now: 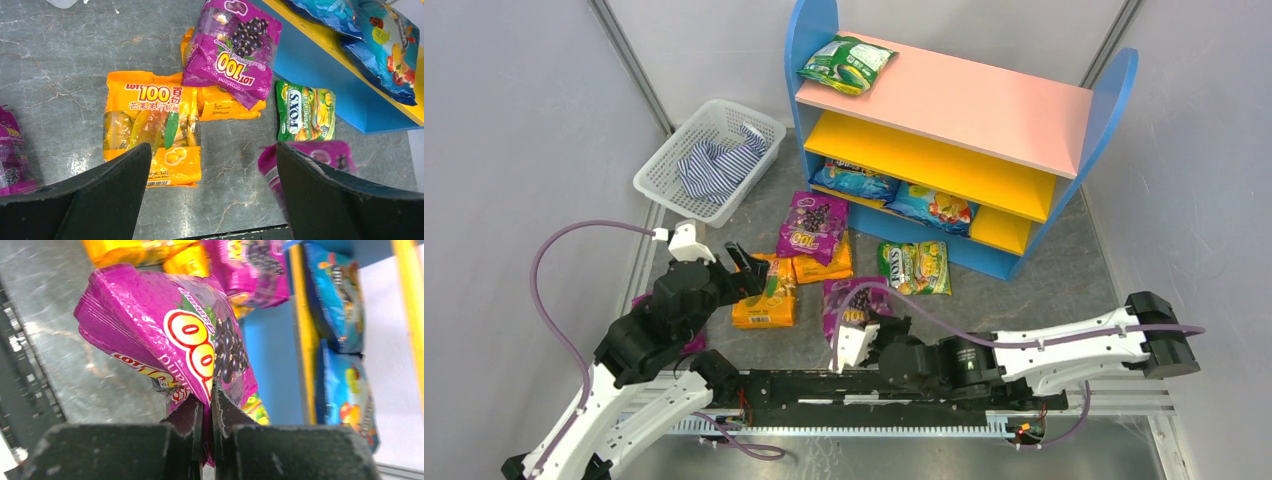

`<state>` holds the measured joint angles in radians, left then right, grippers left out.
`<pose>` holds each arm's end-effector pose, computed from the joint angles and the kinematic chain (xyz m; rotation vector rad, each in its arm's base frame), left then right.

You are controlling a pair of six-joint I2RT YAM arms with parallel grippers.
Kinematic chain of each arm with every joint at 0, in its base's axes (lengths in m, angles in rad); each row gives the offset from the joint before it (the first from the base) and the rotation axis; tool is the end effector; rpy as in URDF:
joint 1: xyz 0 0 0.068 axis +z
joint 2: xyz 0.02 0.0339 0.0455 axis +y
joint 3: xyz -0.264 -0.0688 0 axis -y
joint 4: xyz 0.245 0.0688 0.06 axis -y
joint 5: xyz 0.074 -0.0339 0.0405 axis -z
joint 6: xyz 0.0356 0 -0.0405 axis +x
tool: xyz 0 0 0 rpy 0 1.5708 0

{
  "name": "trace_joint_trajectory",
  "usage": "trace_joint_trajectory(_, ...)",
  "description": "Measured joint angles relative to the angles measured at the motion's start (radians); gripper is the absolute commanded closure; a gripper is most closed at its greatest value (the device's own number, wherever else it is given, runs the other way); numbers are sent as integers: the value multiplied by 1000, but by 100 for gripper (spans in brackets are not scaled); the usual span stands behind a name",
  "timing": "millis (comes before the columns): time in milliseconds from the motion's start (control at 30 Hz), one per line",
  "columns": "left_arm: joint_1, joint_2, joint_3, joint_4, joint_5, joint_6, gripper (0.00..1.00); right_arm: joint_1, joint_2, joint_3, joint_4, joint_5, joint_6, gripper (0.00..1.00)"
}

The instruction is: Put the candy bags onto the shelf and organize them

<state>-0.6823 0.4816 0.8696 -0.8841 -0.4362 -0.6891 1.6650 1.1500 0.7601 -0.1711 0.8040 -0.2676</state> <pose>0.0743 -0.0410 0.3334 -0.2742 2.0235 -0.4165 0.0025 0.2465 0.2643 -1.3079 1.4454 0.0569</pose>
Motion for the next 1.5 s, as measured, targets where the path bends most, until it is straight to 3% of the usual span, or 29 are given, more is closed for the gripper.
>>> trace_joint_trajectory(200, 0, -27, 0, 0, -1, 0, 0, -114, -23, 140, 1, 21, -121, 100)
trace_joint_trajectory(433, 0, -34, 0, 0, 0, 0, 0, -234, -7, 338, 141, -8, -275, 100)
trace_joint_trajectory(767, 0, -67, -3, 1, 0, 0, 0, -442, 201, 568, 246, -115, -397, 100)
trace_joint_trajectory(1133, 0, -82, -7, 2, 1, 0, 0, -592, 379, 618, 295, -94, -516, 100)
trace_joint_trajectory(1500, 0, -85, -8, 3, 1, 0, 0, -684, 540, 711, 449, -58, -617, 100)
